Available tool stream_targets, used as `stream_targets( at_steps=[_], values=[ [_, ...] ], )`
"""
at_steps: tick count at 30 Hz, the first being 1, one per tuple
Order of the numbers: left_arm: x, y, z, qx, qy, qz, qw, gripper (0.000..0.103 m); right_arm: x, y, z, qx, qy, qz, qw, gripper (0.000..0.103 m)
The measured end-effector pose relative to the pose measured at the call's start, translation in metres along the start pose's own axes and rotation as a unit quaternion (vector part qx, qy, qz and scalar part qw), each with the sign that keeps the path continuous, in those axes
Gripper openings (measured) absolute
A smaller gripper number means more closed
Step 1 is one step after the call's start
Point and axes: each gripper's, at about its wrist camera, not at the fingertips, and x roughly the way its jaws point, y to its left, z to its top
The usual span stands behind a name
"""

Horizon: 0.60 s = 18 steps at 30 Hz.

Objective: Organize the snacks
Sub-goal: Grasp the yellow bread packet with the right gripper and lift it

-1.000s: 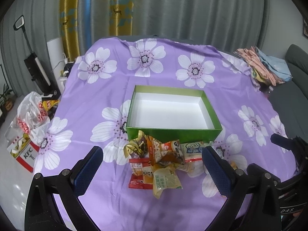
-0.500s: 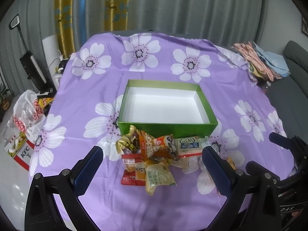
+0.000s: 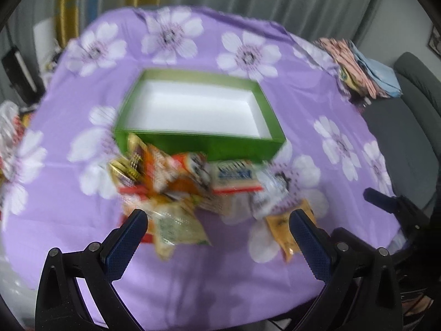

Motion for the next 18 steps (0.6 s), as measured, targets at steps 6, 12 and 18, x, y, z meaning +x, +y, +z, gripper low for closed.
stream_targets(
  at_steps=[6, 12, 18],
  values=[
    [0.034, -0.014, -0.015, -0.013, 0.055, -0.066, 0.9963, 0.102, 0.024, -0.021, -0.033, 0.0, 0.049, -0.002, 0.999, 0.103],
    [0.057, -0.035, -0.026, -0.003, 0.077, -0.076, 0.9942, 0.102, 0.044, -0.03, -0.053, -0.005, 0.057, 0.021, 0.998, 0.103],
    [0.081, -0.049, -0.033, 0.002, 0.105, -0.08, 0.9913, 0.102, 0.061, -0.031, -0.06, -0.018, 0.069, 0.048, 0.996, 0.094]
  ],
)
